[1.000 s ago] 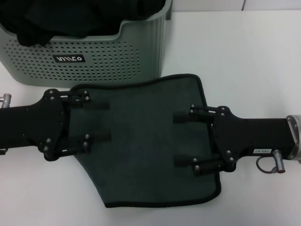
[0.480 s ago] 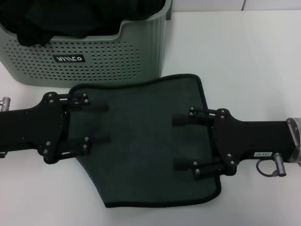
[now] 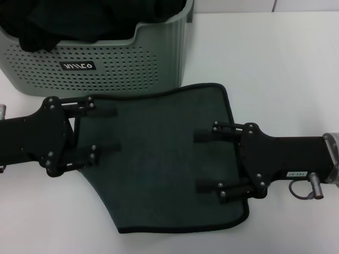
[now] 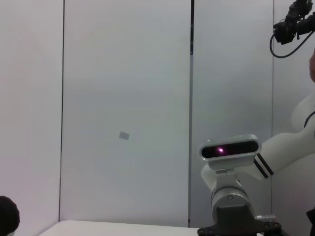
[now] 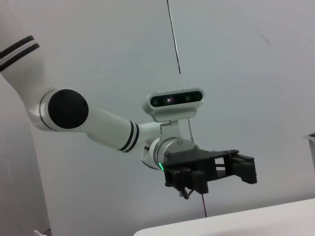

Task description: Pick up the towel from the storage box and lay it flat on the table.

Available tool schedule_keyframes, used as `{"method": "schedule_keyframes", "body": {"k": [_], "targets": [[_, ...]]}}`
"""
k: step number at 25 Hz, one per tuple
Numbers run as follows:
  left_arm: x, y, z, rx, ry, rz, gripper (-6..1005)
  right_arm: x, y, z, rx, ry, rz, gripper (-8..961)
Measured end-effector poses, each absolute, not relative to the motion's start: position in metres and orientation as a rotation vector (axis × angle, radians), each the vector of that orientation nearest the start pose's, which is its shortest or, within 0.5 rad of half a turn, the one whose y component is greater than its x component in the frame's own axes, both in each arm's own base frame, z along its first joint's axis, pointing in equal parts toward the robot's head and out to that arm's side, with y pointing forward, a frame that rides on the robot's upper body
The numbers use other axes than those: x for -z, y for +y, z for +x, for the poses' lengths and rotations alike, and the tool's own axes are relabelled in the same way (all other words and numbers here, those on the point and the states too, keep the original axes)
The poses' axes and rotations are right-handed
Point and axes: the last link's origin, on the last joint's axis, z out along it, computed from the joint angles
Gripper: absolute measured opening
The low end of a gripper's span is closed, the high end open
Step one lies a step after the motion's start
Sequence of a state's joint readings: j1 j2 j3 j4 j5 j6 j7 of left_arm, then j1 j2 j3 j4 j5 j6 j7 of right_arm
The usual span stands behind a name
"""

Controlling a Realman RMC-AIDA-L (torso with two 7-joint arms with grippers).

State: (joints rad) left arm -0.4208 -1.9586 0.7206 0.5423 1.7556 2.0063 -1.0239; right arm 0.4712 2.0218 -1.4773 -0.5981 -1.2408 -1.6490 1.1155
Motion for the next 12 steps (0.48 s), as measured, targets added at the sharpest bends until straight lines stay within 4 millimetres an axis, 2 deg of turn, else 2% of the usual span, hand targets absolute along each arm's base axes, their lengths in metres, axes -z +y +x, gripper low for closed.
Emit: {"method": "schedule_keyframes", "body": {"k": [12], "targets": [[-0.0499,0.2642,-0.2655,1.159,-0.086,-2.762,549,0.0394,0.2817,0.1951,-1.198,0.141,-2.946,874]]}}
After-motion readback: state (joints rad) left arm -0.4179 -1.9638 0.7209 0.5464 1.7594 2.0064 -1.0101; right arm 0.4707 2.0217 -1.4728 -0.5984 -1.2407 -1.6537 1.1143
